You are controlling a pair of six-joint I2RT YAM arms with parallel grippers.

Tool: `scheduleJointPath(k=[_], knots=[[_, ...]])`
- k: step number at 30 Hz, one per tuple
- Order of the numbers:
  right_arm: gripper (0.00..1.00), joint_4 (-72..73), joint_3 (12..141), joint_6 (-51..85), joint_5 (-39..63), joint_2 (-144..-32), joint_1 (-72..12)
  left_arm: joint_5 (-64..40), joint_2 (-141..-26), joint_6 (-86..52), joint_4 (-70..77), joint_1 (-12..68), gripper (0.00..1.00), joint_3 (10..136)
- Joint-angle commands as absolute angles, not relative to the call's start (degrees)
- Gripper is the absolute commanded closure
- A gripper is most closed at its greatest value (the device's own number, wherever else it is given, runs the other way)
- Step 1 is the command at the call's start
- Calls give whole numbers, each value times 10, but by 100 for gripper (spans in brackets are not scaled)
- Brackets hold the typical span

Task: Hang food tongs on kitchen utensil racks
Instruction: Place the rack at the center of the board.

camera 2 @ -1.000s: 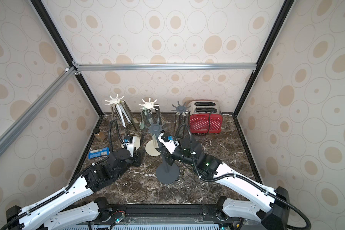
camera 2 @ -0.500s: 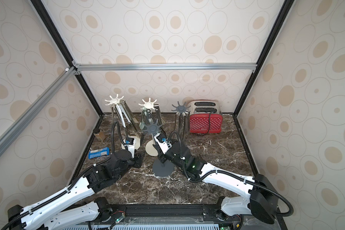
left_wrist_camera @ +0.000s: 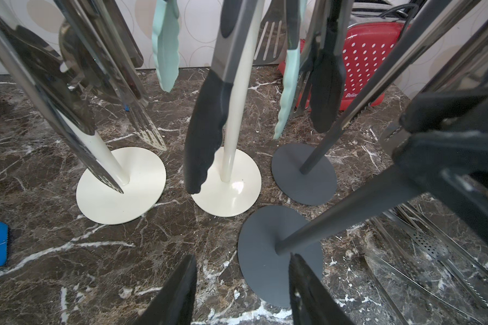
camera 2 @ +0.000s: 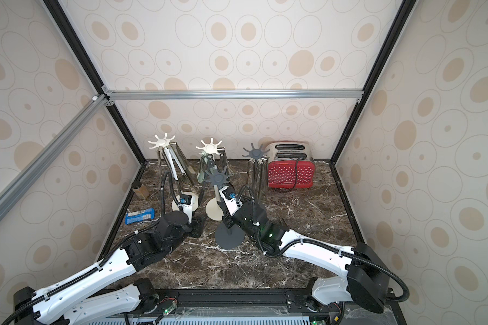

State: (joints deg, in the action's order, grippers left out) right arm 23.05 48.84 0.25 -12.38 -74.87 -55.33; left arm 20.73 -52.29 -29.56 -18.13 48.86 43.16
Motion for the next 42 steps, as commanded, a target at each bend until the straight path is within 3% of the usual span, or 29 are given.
scheduleJointPath(k=[1,7,13,23,26,42], knots=[[100,276,495,-3,-153,-744,-555,209,-523,-308,-172,483,48,433],[91,258,499,2,-144,-744,-555,206,-524,-307,-171,483,47,432],[69,250,500,6,-135,-742,-555,206,-522,-308,-171,483,47,431],[48,231,495,0,-140,-717,-555,204,-523,-309,-171,483,48,431],[37,220,490,1,-141,-703,-555,203,-522,-310,-171,483,47,431],[30,55,444,10,-212,-558,-555,185,-506,-324,-187,483,48,428]])
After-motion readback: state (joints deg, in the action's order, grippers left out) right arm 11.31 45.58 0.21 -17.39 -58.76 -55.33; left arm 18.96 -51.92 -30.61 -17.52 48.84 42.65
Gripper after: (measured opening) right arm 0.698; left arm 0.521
